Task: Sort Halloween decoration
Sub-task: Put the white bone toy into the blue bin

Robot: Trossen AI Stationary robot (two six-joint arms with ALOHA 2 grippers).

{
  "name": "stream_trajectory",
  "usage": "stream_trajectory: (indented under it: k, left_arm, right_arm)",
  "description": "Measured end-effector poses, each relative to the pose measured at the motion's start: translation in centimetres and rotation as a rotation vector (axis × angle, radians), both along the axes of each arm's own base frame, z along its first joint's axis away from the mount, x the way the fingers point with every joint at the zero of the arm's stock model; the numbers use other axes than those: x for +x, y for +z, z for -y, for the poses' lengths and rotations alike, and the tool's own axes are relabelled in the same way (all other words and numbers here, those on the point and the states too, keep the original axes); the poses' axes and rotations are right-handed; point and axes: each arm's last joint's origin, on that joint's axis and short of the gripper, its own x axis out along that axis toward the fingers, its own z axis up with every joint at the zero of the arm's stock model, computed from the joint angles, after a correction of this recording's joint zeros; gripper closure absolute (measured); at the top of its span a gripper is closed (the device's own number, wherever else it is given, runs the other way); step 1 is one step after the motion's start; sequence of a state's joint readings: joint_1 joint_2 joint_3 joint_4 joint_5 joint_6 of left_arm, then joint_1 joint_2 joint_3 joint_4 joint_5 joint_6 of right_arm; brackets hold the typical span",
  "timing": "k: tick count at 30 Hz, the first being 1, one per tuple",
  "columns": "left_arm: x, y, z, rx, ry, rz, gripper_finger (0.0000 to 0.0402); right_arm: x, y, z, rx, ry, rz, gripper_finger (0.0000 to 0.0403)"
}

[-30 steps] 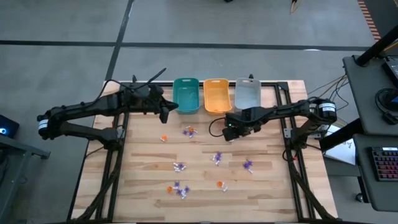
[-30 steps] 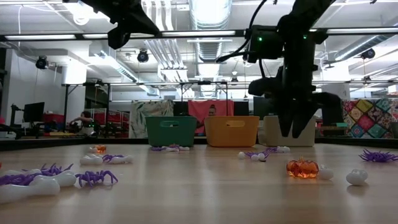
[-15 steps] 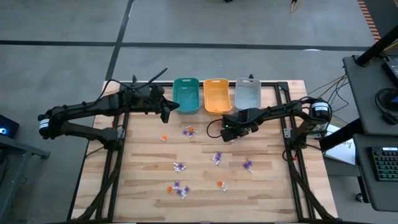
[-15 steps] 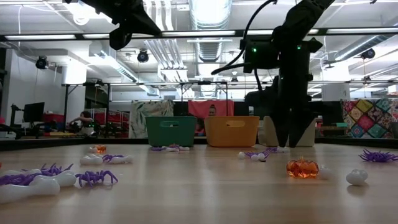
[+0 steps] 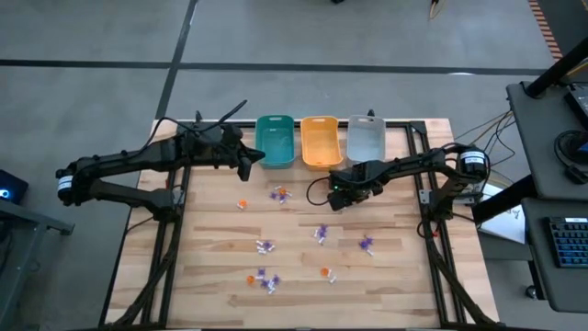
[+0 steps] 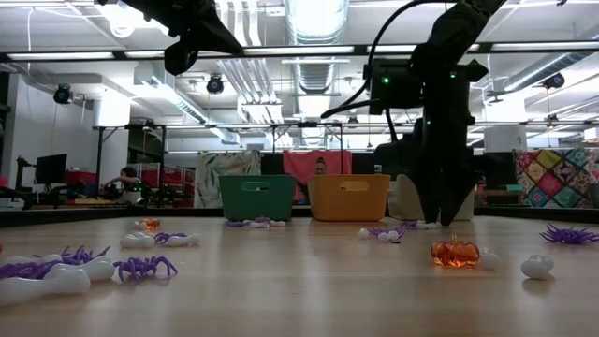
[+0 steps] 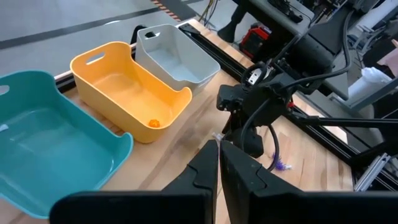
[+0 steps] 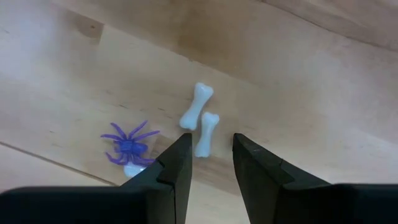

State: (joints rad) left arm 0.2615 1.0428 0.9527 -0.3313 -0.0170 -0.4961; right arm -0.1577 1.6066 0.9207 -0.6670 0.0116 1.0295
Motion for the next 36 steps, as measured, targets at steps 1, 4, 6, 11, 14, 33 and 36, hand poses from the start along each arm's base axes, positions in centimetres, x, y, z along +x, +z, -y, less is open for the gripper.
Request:
stream_trajectory:
  k: [1,4,6,11,14,33,36]
  left_arm:
    - [0.0,0.0,0.0,0.000,0.000,0.000,0.0402]
    - [0.0,0.0,0.0,0.000,0.000,0.000,0.0402]
    - [0.0,0.0,0.0,0.000,0.000,0.001,0.0402]
    - [0.0,0.0,0.0,0.000,0.000,0.001,0.0402]
    - [0.0,0.0,0.0,0.000,0.000,0.001,0.0402]
    - [0.0,0.0,0.0,0.001,0.001,0.002,0.0402]
    - [0.0,0.0,0.0,0.001,0.001,0.003,0.0402]
  right_arm:
    - [-0.1,-0.1,0.0,0.000,0.001,-0.003,0.0296]
    - [-0.1,-0.1,0.0,-0.004,0.009,-0.006,0.0296]
    - [-0.1,-0.1,0.0,-0.005,0.019,-0.007,0.0296]
    - [-0.4,-0.4,0.0,-0.009,0.028,-0.015,0.0306]
    - [-0.5,-0.5,-0.1,-0.010,0.035,-0.019,0.0331]
    - [-1.5,1.1,-0.2,-0.014,0.059,-0.012,0.0394]
    - [-1.8,2.1,-0.2,-0.019,0.058,0.014,0.0394]
